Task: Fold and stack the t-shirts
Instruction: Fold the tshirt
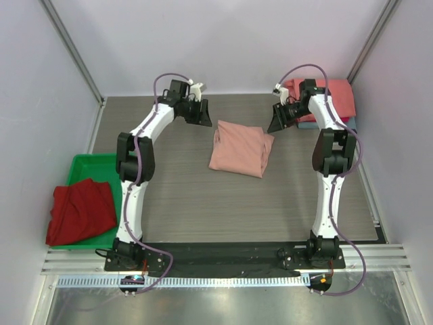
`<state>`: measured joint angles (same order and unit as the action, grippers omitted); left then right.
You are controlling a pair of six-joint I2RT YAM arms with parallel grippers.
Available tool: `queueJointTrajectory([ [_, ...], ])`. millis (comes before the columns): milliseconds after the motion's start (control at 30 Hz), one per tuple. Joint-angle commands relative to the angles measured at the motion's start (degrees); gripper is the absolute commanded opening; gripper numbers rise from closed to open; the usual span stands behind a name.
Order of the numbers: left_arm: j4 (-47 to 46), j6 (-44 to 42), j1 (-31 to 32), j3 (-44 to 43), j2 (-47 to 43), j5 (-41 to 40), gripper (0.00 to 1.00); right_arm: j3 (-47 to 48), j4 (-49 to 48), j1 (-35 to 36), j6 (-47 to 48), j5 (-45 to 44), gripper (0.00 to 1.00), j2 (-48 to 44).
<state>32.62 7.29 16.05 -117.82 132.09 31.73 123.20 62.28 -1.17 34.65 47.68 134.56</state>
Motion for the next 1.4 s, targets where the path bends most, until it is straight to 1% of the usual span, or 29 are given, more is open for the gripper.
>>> queueJointTrajectory([
  [0,-2.21,-2.71,0.12,-5.21,3.17,-2.97,0.51,5.72,-5.66,0.38,-4.93,-2.59,0.41,2.89],
  [100,-2.74,-3.24,0.12,-6.54,4.49,-4.21,0.51,8.97,-8.74,0.38,-7.83,-3.65,0.44,6.06],
  [267,-3.7,-2.72,0.47,-6.46,5.28,-3.34,0.51,11.71,-12.53,0.55,-11.27,-3.65,0.46,9.4],
  [300,-4.75,-2.11,1.08,-6.98,5.98,-3.42,0.52,12.76,-15.23,0.73,-13.19,-3.91,0.48,10.62],
  [567,-7.83,-0.35,3.37,-10.58,9.32,-4.22,0.53,13.65,-16.4,1.17,-14.26,-3.65,0.5,13.62],
  [600,-8.01,-0.17,3.98,-10.94,9.58,-4.39,0.53,13.74,-16.49,2.74,-14.26,-3.65,0.5,13.71],
  [667,-8.45,0.0,4.42,-11.9,10.37,-4.65,0.53,13.74,-16.84,3.1,-14.35,-4.35,0.51,14.23],
  [1000,-9.07,0.53,5.3,-12.78,12.22,-4.39,0.52,13.74,-17.11,5.04,-14.97,-4.97,0.5,16.25],
  [1167,-9.68,0.97,5.3,-13.49,13.28,-4.13,0.47,13.21,-17.11,5.65,-15.14,-5.67,0.48,16.26],
  [1367,-10.29,1.5,5.3,-13.93,14.07,-3.86,0.43,12.68,-17.11,5.13,-14.79,-7.86,0.48,15.47],
])
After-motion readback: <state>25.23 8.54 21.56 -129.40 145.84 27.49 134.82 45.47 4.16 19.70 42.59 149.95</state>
